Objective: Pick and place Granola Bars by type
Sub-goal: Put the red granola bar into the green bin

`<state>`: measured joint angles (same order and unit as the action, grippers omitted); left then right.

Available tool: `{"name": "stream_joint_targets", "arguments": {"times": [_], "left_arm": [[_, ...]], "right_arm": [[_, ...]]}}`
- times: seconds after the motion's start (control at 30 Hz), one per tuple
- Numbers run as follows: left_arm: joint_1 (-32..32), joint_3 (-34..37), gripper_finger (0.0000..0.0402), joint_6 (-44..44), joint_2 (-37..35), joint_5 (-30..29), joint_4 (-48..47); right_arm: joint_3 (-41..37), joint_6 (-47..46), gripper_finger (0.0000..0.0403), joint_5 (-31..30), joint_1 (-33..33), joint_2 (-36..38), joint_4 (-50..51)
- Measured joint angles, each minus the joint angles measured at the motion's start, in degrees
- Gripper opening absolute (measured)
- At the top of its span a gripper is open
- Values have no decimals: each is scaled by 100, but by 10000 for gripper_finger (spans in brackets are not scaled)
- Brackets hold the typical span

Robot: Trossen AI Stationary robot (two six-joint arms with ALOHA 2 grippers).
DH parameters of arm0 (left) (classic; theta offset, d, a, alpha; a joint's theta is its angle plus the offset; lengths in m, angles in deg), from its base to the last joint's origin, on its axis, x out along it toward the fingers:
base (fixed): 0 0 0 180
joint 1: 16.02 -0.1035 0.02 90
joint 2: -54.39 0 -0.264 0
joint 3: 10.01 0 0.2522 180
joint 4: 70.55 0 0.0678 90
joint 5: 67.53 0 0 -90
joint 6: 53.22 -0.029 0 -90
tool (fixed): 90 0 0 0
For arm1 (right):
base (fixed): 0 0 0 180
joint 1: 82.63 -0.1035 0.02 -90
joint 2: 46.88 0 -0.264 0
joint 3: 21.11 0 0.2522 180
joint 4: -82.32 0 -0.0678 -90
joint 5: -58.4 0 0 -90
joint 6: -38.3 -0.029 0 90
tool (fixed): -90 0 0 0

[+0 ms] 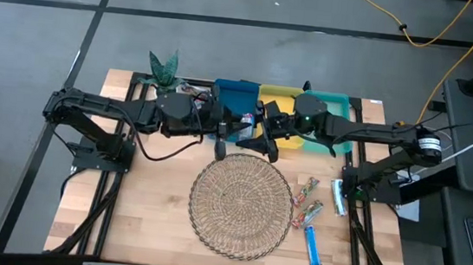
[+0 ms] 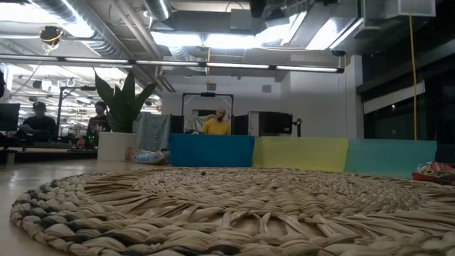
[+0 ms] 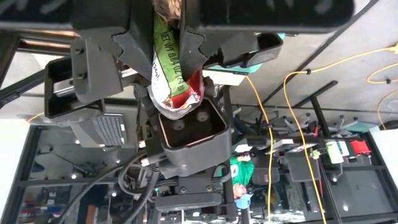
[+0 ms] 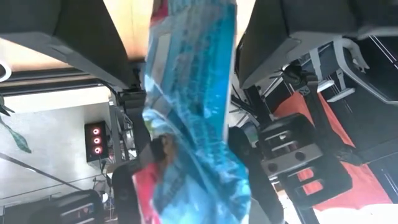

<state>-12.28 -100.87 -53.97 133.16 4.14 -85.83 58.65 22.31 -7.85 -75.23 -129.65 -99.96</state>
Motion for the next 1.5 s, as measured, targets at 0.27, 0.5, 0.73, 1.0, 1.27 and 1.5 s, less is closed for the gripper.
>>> {"name": "stream_joint_targets", "arguments": {"times": [0.27,0.5,0.73,1.0,1.27,1.5], "left_arm": [[-2,0,33,-2,0,-2,-38],[-4,0,36,-4,0,-4,-112],[-3,-2,47,0,0,-3,-171],[81,-2,93,-2,-124,-171,-425],[468,-11,156,29,-534,-867,-884],[779,-11,170,445,-647,-1122,-1298]], "right_arm": [[2,-29,221,33,0,-2,6],[2,-35,120,43,0,-2,17],[2,-43,40,321,0,-2,21],[2,-46,57,359,0,27,145],[11,79,30,409,95,279,481],[6,532,46,285,353,821,1776]]}}
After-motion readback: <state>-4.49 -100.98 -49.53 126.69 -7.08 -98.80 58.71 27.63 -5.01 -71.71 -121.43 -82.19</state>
